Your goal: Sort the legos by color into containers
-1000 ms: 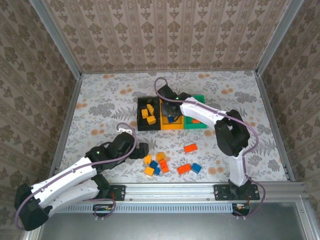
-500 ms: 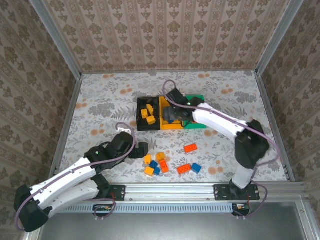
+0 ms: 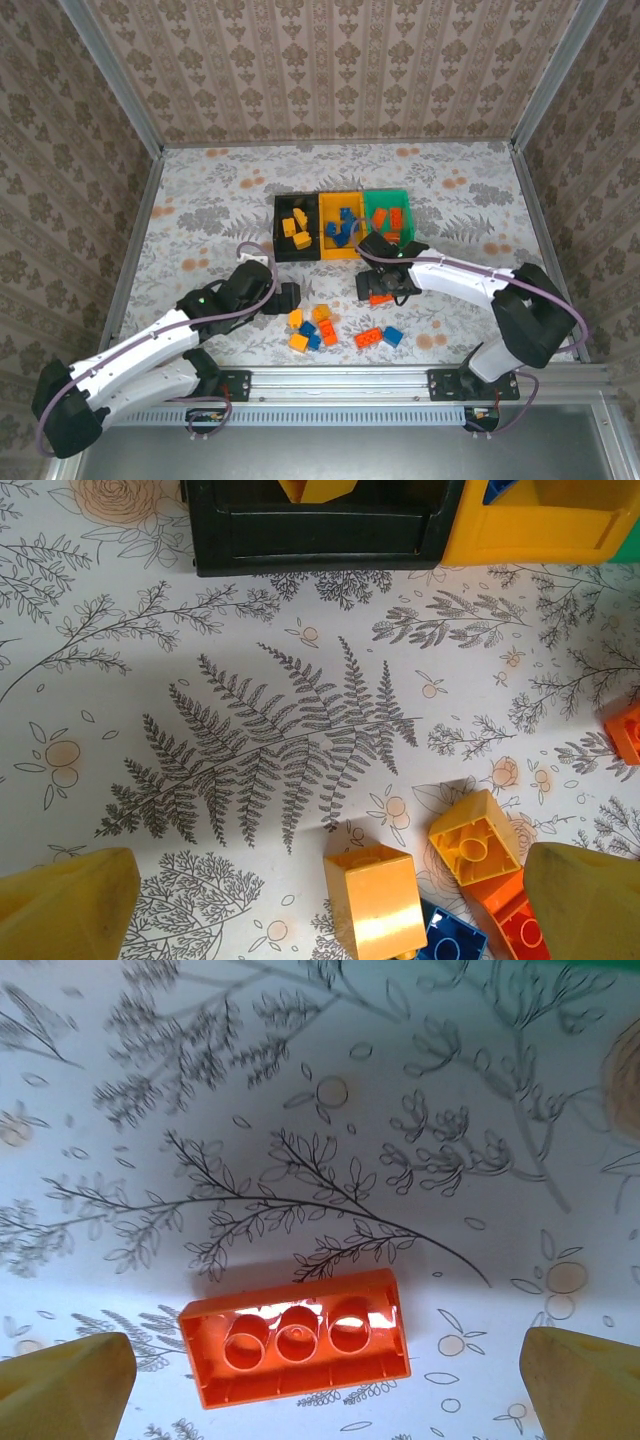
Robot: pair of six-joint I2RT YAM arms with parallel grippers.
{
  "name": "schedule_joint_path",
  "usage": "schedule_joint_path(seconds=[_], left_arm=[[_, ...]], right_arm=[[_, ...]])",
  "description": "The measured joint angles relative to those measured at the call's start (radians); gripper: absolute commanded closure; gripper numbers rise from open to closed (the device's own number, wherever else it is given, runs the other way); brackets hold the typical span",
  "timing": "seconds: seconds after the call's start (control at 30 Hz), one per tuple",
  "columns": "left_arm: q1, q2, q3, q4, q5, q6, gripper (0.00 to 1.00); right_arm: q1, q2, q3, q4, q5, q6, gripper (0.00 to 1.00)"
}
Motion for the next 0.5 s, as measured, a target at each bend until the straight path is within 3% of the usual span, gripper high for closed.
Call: schedule_joint_path(seconds=[0.23,0.5], left_arm=[[0.006,0.000,-0.001,0.009,0.006,0.000,0.00],[0.012,-0.009,-0.006,0.008,0.008,0.000,0.00]], right_arm=[[0.001,0.084,0.001,0.027,-0.019,-0.025,0.02],[0.003,0.124,0.018,0.042,-0.049,-0.046,0.17]])
